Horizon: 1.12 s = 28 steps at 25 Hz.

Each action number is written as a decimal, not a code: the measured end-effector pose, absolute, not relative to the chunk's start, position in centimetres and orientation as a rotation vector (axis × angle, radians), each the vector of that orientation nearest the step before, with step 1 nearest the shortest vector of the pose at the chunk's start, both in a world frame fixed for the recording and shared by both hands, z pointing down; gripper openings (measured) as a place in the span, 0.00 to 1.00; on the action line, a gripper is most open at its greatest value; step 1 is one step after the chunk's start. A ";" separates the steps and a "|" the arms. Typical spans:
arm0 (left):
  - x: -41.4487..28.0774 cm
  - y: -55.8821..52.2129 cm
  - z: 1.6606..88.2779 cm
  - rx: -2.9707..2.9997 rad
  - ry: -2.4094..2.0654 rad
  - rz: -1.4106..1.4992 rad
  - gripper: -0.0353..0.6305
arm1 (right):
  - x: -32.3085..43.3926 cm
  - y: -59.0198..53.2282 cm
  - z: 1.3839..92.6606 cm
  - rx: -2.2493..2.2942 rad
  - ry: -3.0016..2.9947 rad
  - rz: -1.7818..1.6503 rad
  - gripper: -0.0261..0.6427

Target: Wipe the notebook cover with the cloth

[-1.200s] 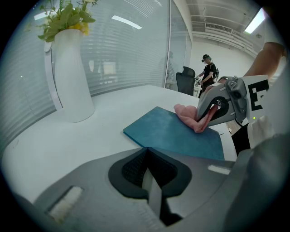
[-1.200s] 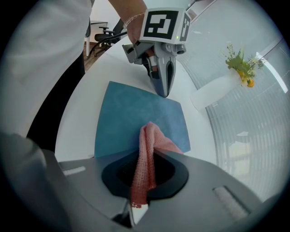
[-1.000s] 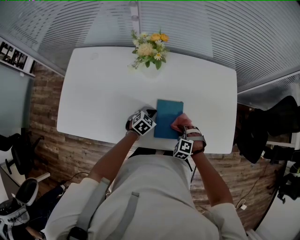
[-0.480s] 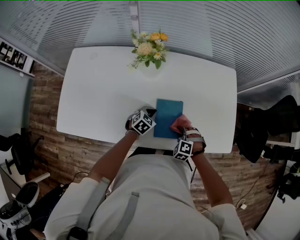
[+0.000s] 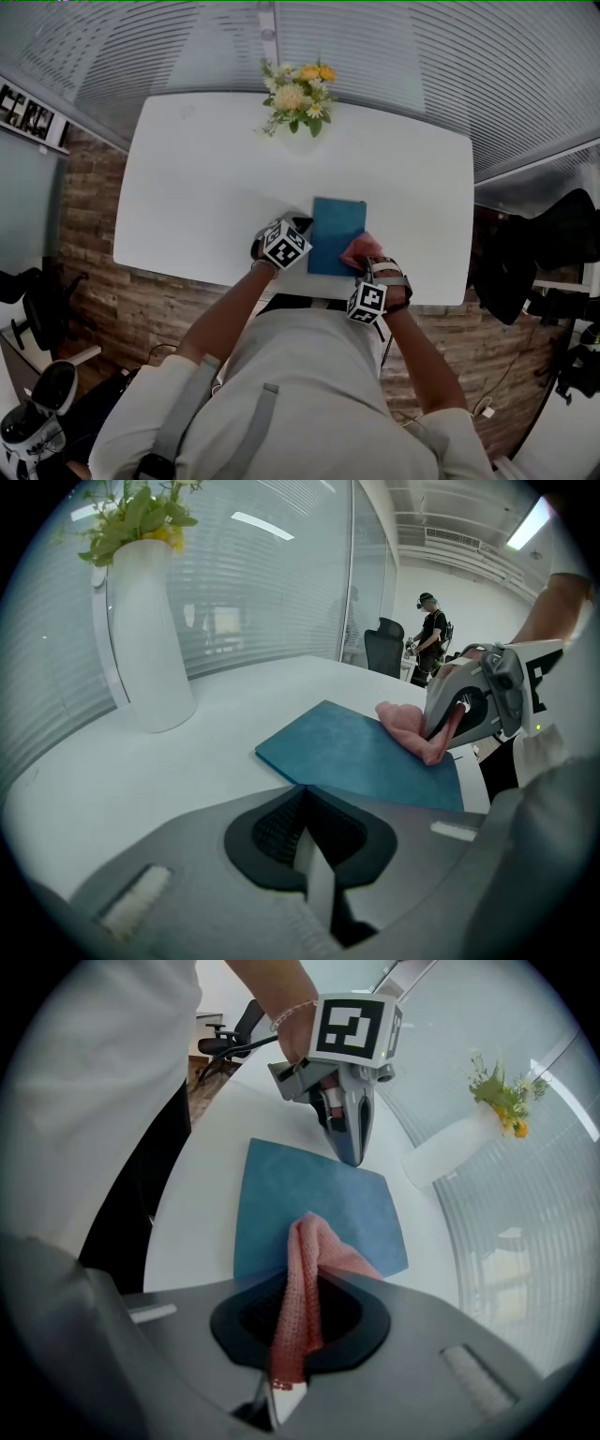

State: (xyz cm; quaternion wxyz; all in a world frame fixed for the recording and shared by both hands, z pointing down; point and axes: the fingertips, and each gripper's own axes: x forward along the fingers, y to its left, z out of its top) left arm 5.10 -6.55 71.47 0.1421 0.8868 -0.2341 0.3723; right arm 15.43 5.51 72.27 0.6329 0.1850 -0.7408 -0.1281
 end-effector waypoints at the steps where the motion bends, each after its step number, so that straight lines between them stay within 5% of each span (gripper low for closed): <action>1: 5.1 -6.6 71.5 2.559 -0.675 1.074 0.06 | 15.4 5.6 72.3 0.421 -1.696 -0.296 0.04; 28: 5.2 -6.5 71.4 2.567 -0.683 1.075 0.06 | 15.2 7.6 72.4 0.405 -1.705 -0.271 0.04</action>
